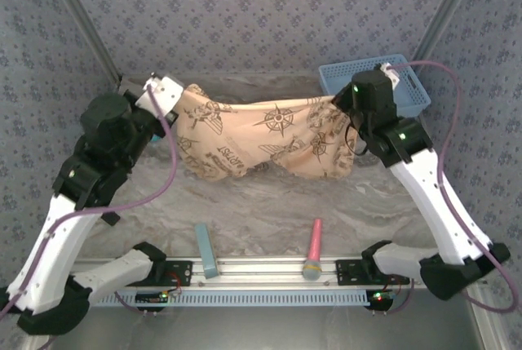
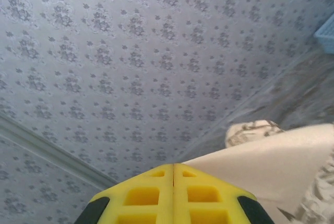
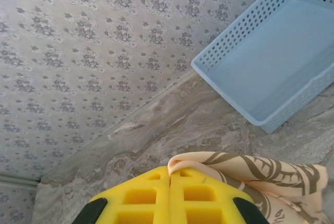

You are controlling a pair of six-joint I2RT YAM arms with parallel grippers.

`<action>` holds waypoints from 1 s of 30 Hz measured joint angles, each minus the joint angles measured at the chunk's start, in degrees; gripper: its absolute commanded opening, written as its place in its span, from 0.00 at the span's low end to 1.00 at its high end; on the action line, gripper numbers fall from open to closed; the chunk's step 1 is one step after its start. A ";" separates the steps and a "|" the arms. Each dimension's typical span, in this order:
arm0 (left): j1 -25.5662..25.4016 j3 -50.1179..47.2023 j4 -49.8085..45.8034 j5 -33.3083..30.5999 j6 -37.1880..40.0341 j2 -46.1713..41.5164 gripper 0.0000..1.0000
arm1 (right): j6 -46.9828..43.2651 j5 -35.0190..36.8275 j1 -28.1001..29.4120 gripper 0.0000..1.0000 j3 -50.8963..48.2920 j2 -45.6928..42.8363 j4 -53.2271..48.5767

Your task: Fold the inside-out t-shirt

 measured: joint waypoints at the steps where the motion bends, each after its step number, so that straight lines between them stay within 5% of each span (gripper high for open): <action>1: 1.44 1.90 0.85 0.17 0.74 2.69 0.00 | -0.07 -0.68 -0.87 0.00 1.51 2.34 0.81; 11: 15.63 24.70 3.15 6.51 2.54 30.25 0.00 | -3.06 -9.90 -7.56 0.00 28.35 30.05 5.79; 17: 19.71 47.23 -4.79 9.66 1.95 40.50 0.00 | -5.29 -11.65 -7.69 0.00 36.15 32.48 5.79; 23: 17.16 51.41 -10.54 15.72 2.16 33.27 0.00 | -7.58 -6.97 -2.97 0.00 30.38 20.87 5.40; 30: 14.95 33.92 -9.64 19.30 2.93 13.88 0.00 | -6.73 -1.18 5.25 0.00 19.41 3.23 4.48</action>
